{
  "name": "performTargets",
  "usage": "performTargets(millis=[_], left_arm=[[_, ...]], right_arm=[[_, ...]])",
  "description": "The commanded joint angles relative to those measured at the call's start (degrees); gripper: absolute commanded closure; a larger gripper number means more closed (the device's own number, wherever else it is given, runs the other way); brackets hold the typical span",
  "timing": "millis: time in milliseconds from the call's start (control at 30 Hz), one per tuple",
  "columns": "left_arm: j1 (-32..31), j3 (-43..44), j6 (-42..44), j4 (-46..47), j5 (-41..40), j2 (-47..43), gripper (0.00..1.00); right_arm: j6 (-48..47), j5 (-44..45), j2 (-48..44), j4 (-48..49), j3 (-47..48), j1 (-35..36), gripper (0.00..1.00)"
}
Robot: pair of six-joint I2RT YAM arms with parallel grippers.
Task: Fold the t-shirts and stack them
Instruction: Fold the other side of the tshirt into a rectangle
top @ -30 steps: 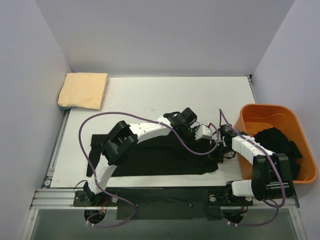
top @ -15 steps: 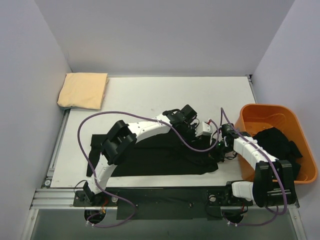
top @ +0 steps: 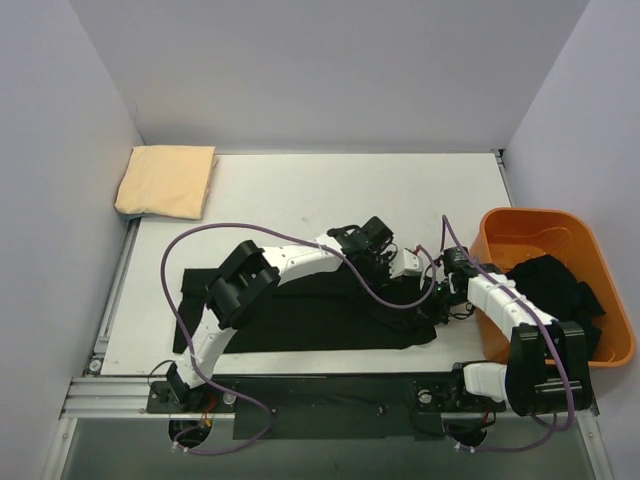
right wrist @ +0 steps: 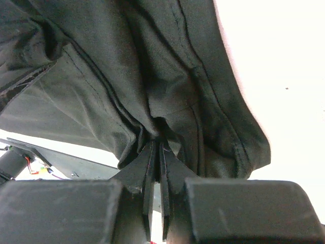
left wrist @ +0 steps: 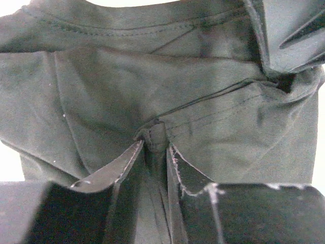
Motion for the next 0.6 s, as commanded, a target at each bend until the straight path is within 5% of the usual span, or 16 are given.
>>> performTargets(millis=[0,33,100,567], left_arm=[[-0.57,0.70,-1.66,1.06,4.80,0.46,0.79],[-0.39,2.01,-2.45,0.36,5.76,0.37,0.92],[0.13,3.94,-3.86,-1.40,7.43,-0.07,1.00],[6.02,5.54,-9.84,-8.70,17.10,-5.69,1.00]], right_arm=[[0.11,-0.51,-1.65,-2.28,0.25,-0.25,1.00],[0.02,-0.43,-1.65,-2.37,0.25,-0.25,1.00],[-0.15,-0.34,-1.56,-2.46,0.25,-0.25,1.00],[-1.38,-0.86,-3.31,-6.67,3.23,-0.60,1.00]])
